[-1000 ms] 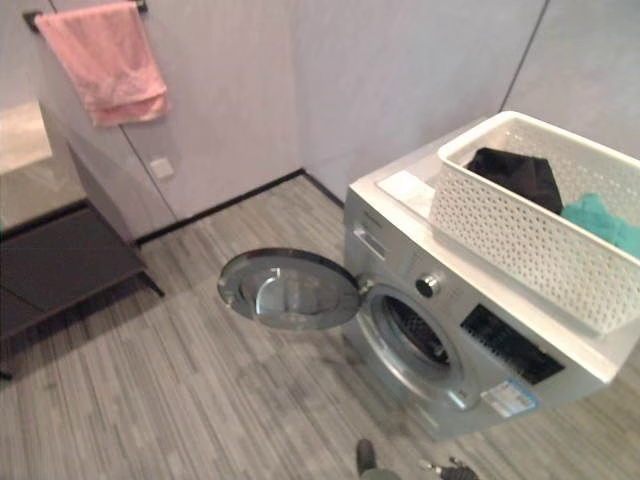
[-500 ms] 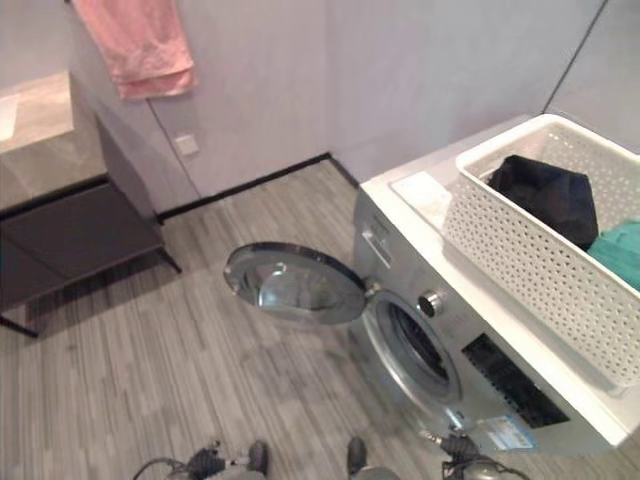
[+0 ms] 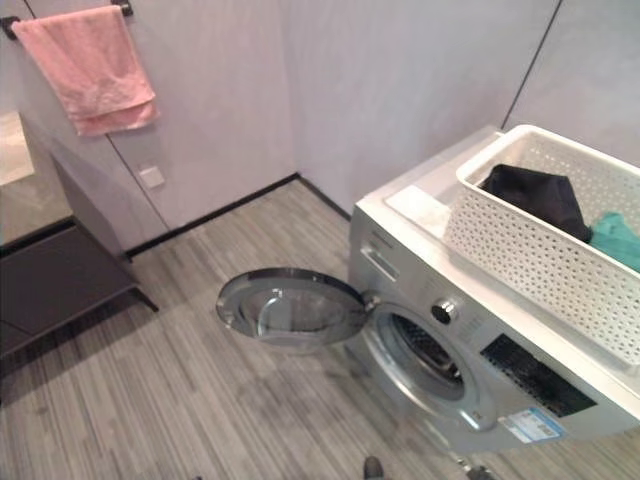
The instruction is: Grab the laundry basket,head to the washer,open it,put in the laundry and shut it.
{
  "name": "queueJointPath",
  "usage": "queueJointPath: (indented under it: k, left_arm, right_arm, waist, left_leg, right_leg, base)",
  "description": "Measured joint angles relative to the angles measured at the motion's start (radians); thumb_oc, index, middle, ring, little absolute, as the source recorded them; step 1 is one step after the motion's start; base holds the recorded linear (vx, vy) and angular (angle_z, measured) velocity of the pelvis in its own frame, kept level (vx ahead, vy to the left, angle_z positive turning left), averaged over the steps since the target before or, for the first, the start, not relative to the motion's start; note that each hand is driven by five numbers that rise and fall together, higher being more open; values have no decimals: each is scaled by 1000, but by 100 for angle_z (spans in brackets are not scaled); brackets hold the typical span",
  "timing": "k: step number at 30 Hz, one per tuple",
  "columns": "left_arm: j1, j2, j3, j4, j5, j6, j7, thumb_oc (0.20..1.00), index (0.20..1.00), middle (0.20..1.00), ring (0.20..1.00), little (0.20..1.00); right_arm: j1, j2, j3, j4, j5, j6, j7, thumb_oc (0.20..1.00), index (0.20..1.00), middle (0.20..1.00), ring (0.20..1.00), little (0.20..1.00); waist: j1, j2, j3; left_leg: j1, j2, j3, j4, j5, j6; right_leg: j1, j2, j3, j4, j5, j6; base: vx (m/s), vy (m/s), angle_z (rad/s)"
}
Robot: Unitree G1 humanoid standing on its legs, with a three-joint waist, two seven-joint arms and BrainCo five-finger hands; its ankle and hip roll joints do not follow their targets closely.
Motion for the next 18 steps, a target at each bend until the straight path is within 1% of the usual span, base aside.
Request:
queueJointPath:
  k: [1, 2, 3, 4, 5, 6, 8, 9, 10, 11, 12, 13, 15, 16, 17, 18]
  left_arm:
    - [4, -2, 0, -8, 1, 1, 0, 1000, 1000, 1000, 1000, 1000]
    - [12, -4, 0, -21, 1, 3, 0, 1000, 1000, 1000, 1000, 1000]
    - [13, -7, 1, -20, 1, 3, 0, 1000, 1000, 1000, 1000, 1000]
    - [8, -10, 3, -19, 1, 5, 0, 1000, 1000, 1000, 1000, 1000]
    - [10, -14, 11, -18, 1, 5, 0, 1000, 1000, 1000, 1000, 1000]
    - [5, -19, 11, -21, 1, 3, 0, 1000, 1000, 1000, 1000, 1000]
    - [0, -34, 19, -26, 1, 7, 0, 1000, 1000, 1000, 1000, 1000]
    - [6, -43, 48, -28, 10, 10, 2, 1000, 1000, 1000, 1000, 1000]
    - [16, -47, 61, -27, 10, 17, 4, 1000, 1000, 1000, 1000, 1000]
    - [29, -53, 70, -48, 35, 24, 6, 1000, 1000, 1000, 1000, 1000]
    - [32, -56, 71, -50, 41, 24, 6, 1000, 1000, 1000, 1000, 1000]
    - [34, -56, 78, -49, 49, 23, 8, 1000, 1000, 1000, 1000, 1000]
    - [34, -50, 76, -34, 53, 25, 14, 1000, 1000, 1000, 1000, 1000]
    - [33, -46, 78, -20, 67, 30, 15, 1000, 1000, 1000, 1000, 1000]
    - [34, -44, 70, -16, 80, 41, 16, 1000, 1000, 1000, 1000, 1000]
    - [38, -43, 70, -16, 84, 44, 16, 1000, 1000, 1000, 1000, 1000]
  right_arm:
    - [27, -37, -41, -101, 7, -11, -30, 1000, 1000, 1000, 1000, 1000]
    - [60, -54, -83, -222, 11, -16, -58, 1000, 1000, 1000, 1000, 1000]
    - [76, -70, -110, -291, 13, -38, -72, 1000, 1000, 1000, 1000, 1000]
    - [83, -89, -127, -347, 12, -52, -96, 1000, 1000, 1000, 1000, 1000]
    - [105, -93, -153, -421, 7, -57, -118, 1000, 1000, 1000, 1000, 1000]
    - [119, -97, -150, -460, -1, -69, -137, 1000, 1000, 1000, 1000, 1000]
    - [155, -77, -185, -562, -16, -59, -182, 1000, 1000, 1000, 1000, 1000]
    - [211, -56, -223, -785, -118, -59, -261, 1000, 1000, 1000, 1000, 1000]
    - [232, -56, -236, -917, -176, -67, -300, 1000, 1000, 1000, 1000, 1000]
    - [235, -62, -299, -1084, -314, -59, -384, 1000, 1000, 1000, 1000, 1000]
    - [238, -70, -327, -1137, -356, -56, -409, 1000, 1000, 1000, 1000, 1000]
    - [228, -87, -363, -1208, -429, -43, -449, 1000, 1000, 1000, 1000, 1000]
    - [169, -149, -390, -1252, -574, -48, -524, 1000, 1000, 1000, 1000, 1000]
    - [121, -181, -410, -1279, -648, -14, -558, 1000, 1000, 1000, 1000, 1000]
    - [58, -234, -434, -1367, -741, 6, -601, 1000, 1000, 1000, 1000, 1000]
    - [22, -254, -434, -1389, -788, 6, -615, 1000, 1000, 1000, 1000, 1000]
  waist:
    - [-11, 1, -3]
    - [-21, 5, -6]
    - [-25, 6, -9]
    - [-38, 3, -15]
    - [-42, 4, -19]
    - [-48, -3, -26]
    - [-52, -2, -30]
    - [-64, 12, -38]
    - [-76, 21, -44]
    - [-76, 20, -47]
    - [-76, 18, -51]
    - [-71, 17, -55]
    - [-76, 6, -69]
    - [-69, -7, -82]
    - [-67, -8, -97]
    - [-64, -11, -103]
  left_leg:
    - [0, 1, 2, -2, 0, 0]
    - [0, 1, 3, -3, 0, 0]
    - [0, 2, 4, -3, -1, 1]
    - [2, 3, 8, -3, -3, 3]
    - [1, 4, 7, -3, -3, 3]
    - [3, 7, 7, -3, -3, 2]
    - [5, 6, 7, -3, -3, 2]
    - [4, 5, 15, -4, -3, 2]
    - [6, 4, 23, -4, -4, 2]
    - [16, 4, 29, -4, -8, 1]
    - [17, 4, 28, -4, -10, 1]
    - [14, 4, 28, -4, -11, -1]
    - [16, 4, 29, -4, -9, 2]
    - [13, 6, 28, -4, -9, 2]
    - [14, 5, 25, -4, -9, 2]
    - [15, 5, 24, -4, -7, -1]
  right_leg:
    - [-2, 1, 3, 0, 1, 1]
    - [-2, 1, 7, -2, 1, 2]
    - [-3, 2, 10, -7, 0, 3]
    - [-3, 3, 14, -8, 0, 3]
    - [-3, 4, 14, -8, 0, 3]
    - [-3, 8, 15, -8, 0, 2]
    - [-3, 8, 16, -8, 0, 2]
    - [-8, 6, 20, -8, -1, 8]
    - [-9, 4, 26, -8, 0, 11]
    - [1, 5, 32, -8, -1, 13]
    - [0, 4, 32, -8, -2, 15]
    - [2, 4, 31, -8, -2, 15]
    - [-4, 6, 35, -8, -1, 16]
    - [1, 7, 30, -8, -1, 16]
    - [2, 5, 26, -8, -2, 17]
    - [5, 4, 23, -8, -2, 18]
  base:
    - [25, 36, -8]
    - [34, 45, -6]
    - [19, 21, -8]
    - [19, 26, -5]
    - [20, 37, -4]
    - [24, 44, 0]
    - [24, 27, -4]
    - [30, 25, -13]
    - [29, 25, -21]
    - [29, 25, -14]
    - [12, 12, -6]
    - [0, 0, 0]
    - [0, 0, 0]
    - [29, 1, 4]
    - [49, 3, 7]
    - [48, 6, 11]
